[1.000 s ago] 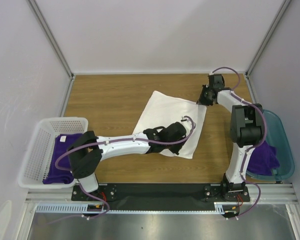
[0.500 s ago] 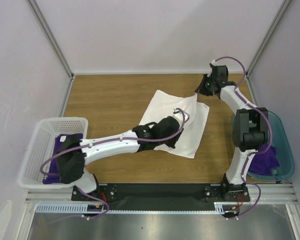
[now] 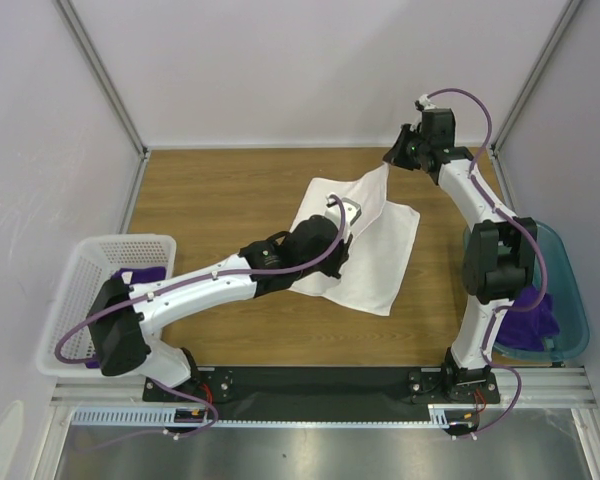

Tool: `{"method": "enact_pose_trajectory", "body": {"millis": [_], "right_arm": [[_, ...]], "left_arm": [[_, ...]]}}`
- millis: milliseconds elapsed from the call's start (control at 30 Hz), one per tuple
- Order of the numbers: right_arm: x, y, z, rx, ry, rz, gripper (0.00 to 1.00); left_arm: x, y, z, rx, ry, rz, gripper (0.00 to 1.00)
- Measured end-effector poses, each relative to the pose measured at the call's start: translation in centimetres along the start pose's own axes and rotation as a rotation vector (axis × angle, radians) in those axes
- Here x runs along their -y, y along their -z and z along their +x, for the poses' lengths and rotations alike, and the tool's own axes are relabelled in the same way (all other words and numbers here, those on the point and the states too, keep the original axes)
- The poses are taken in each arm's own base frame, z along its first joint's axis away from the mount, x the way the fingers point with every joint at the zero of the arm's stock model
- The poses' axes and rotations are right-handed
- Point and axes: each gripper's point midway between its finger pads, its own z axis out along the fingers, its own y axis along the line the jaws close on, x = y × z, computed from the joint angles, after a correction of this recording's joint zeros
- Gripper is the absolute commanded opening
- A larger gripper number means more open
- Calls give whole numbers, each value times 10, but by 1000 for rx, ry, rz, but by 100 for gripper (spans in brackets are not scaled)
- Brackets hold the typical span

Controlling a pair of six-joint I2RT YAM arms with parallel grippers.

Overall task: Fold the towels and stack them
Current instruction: Fold the towel

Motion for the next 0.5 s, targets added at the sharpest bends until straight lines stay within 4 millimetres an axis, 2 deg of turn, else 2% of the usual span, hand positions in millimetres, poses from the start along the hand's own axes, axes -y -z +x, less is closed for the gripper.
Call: {"method": "enact_pose_trajectory", "body": {"millis": [167,267,333,500], "right_arm": [[10,2,0,-5,7,24,0],[25,1,3,-10,-2,51,0],[41,0,15,-31,-17,81,0],[82,-2,60,-122,-50,166,0]], "left_arm": [[11,-5,0,3,3,51,0],[20,-13,8,-22,-5,82,0],[25,-21,20,-55,-15,102,0],[39,-38,52,-147,-43,147,0]]}}
